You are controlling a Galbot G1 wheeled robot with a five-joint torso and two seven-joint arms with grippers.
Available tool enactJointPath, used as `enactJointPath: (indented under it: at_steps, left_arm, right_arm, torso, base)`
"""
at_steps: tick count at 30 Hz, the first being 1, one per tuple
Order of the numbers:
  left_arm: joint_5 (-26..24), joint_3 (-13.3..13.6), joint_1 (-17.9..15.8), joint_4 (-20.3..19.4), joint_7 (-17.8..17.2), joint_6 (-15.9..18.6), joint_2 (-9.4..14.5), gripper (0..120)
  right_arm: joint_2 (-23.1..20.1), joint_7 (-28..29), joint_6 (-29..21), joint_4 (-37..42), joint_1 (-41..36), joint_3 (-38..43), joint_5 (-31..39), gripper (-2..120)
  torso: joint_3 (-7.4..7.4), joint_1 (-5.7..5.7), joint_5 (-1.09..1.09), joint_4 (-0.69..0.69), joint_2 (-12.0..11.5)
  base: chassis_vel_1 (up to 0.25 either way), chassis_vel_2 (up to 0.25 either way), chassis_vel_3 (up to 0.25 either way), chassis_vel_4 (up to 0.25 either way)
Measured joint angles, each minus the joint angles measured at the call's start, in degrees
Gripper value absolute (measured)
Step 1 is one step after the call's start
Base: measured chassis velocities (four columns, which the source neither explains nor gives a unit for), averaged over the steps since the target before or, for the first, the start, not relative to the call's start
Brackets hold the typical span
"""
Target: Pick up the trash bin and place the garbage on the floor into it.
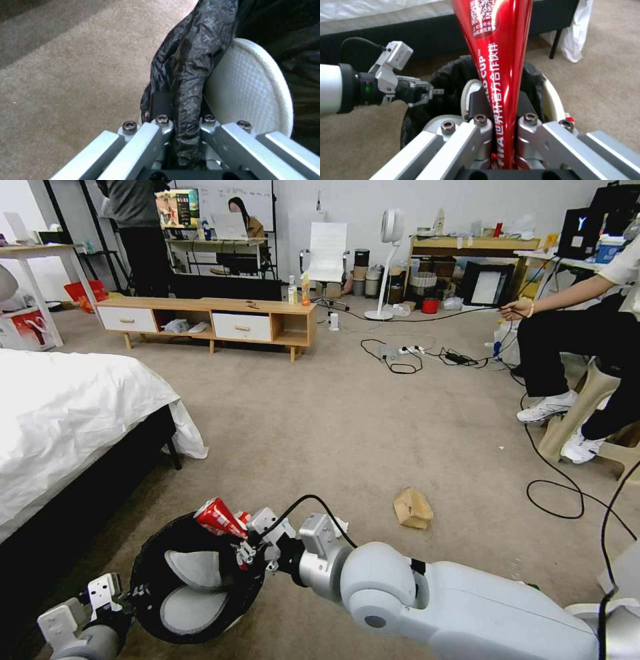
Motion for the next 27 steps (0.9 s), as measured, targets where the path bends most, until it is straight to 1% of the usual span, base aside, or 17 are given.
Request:
enactJointPath:
  at_steps: [3, 5, 13, 27]
  left_arm:
    - [0.22, 0.01, -0.03, -0.19, 0.02, 0.00, -0.14, 2]
    - [0.58, 0.13, 0.05, -0.59, 0.09, 0.00, -0.38, 2]
    - [0.66, -0.18, 0.43, -0.99, 0.25, 0.00, -0.04, 2]
    - [0.34, -0.38, 0.52, -1.28, 0.34, 0.00, 0.12, 2]
  right_arm:
    - [0.73, 0.00, 0.00, -0.64, 0.50, -0.66, -0.03, 4]
    - [2.25, 0.00, -0.01, -1.75, 1.11, -1.54, -0.08, 4]
    - [5.26, 0.65, -1.16, -5.31, 1.06, -3.41, -0.73, 4]
    - [8.56, 0.90, -1.30, -9.17, 0.37, -6.56, -1.22, 4]
  torso:
    - [0.00, 0.00, 0.00, -0.01, 0.00]
    - [0.00, 0.00, 0.00, -0.01, 0.00]
    - [0.00, 0.00, 0.01, -0.01, 0.00]
    - [0.00, 0.00, 0.00, -0.01, 0.00]
  base:
    - [0.000, 0.000, 0.000, 0.000]
    - [0.000, 0.000, 0.000, 0.000]
    - [0.000, 0.000, 0.000, 0.000]
    - [0.000, 0.000, 0.000, 0.000]
